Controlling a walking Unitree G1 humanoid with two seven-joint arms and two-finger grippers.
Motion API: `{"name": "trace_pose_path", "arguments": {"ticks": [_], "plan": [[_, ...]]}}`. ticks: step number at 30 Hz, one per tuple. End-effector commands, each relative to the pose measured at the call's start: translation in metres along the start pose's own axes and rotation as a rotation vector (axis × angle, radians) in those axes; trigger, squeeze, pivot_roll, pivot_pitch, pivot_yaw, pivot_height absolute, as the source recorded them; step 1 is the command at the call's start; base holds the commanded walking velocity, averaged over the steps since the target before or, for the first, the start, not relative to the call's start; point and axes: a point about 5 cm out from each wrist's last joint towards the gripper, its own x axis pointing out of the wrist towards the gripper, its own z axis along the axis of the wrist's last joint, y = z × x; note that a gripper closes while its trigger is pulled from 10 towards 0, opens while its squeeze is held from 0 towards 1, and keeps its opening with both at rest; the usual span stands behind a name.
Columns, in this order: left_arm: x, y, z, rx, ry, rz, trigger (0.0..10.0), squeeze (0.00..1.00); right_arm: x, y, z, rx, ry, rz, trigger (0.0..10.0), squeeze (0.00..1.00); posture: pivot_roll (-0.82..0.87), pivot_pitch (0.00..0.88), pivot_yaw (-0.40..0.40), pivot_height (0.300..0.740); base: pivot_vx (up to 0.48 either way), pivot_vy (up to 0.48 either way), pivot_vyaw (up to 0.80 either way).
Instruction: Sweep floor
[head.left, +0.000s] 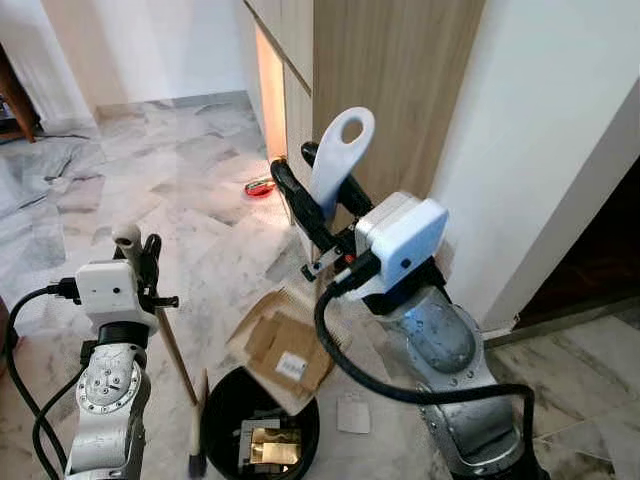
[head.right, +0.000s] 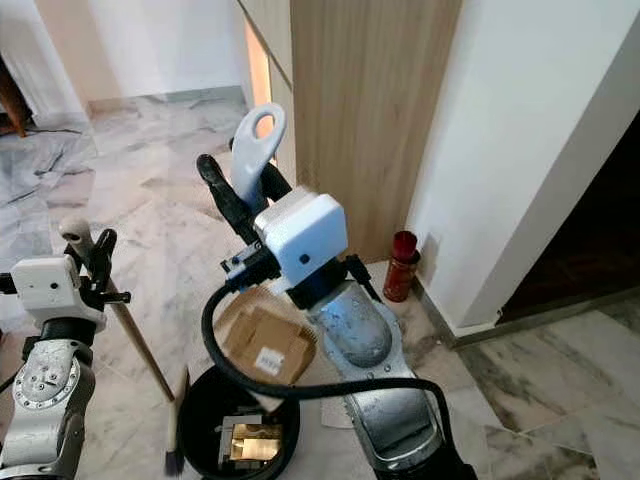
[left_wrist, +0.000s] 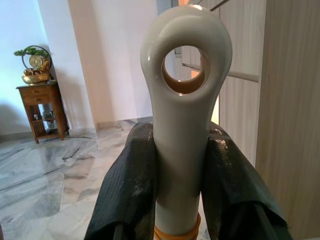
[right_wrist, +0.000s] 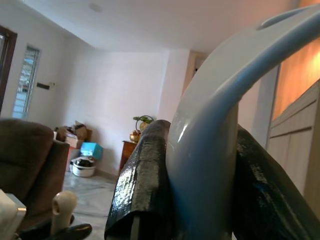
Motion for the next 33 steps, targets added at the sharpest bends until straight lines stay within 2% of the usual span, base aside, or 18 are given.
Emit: {"name": "trace_pose_path", "arguments": {"ticks": [1,7,13,15,16,18,23,30,33], "plan": [[0.0061,0.001,0.0088,0.012,-0.052,-0.002,10.0,0.0,0.0037,-0.0053,0.0133,-0.008,-0.067,-0.025,10.0,0.0,0.1,0.0,0.014,0.74,0.0,0.0,0.0],[0.0065,0.0008,0.0089,0.012,-0.056,-0.005,10.0,0.0,0.0036,-0.008,0.0169,-0.067,-0.088,-0.035,10.0,0.0,0.1,0.0,0.015,0.74,0.0,0.0,0.0],[0.0066,0.001,0.0091,0.01,-0.057,-0.009,10.0,0.0,0.0044,-0.0111,0.0179,-0.07,-0.1,-0.062,10.0,0.0,0.11,0.0,0.015,0.74,0.0,0.0,0.0],[0.0069,0.0014,0.0093,0.01,-0.058,-0.009,10.0,0.0,0.0051,-0.0097,0.0164,-0.052,-0.087,-0.049,10.0,0.0,0.11,0.0,0.016,0.74,0.0,0.0,0.0],[0.007,0.0006,0.0093,0.01,-0.058,-0.01,10.0,0.0,0.0051,-0.0088,0.0132,0.061,-0.066,-0.066,10.0,0.0,0.11,0.0,0.015,0.74,0.0,0.0,0.0],[0.0072,0.0002,0.0095,0.009,-0.059,-0.011,10.0,0.0,0.0055,-0.0091,0.013,0.091,-0.064,-0.075,10.0,0.0,0.11,0.0,0.015,0.74,0.0,0.0,0.0],[0.0073,-0.0001,0.0098,0.005,-0.061,-0.008,10.0,0.0,0.0051,-0.0134,0.0165,-0.031,-0.091,-0.069,10.0,0.0,0.11,0.0,0.015,0.74,0.0,0.0,0.0],[0.0072,0.0,0.0101,0.004,-0.062,-0.007,10.0,0.0,0.0052,-0.0128,0.0183,-0.062,-0.107,-0.072,10.0,0.0,0.11,0.0,0.012,0.74,0.0,0.0,0.0],[0.0074,-0.0005,0.0101,0.002,-0.063,-0.007,10.0,0.0,0.0056,-0.0114,0.0164,-0.027,-0.086,-0.057,10.0,0.0,0.11,0.0,0.01,0.74,0.0,0.0,0.0]]}}
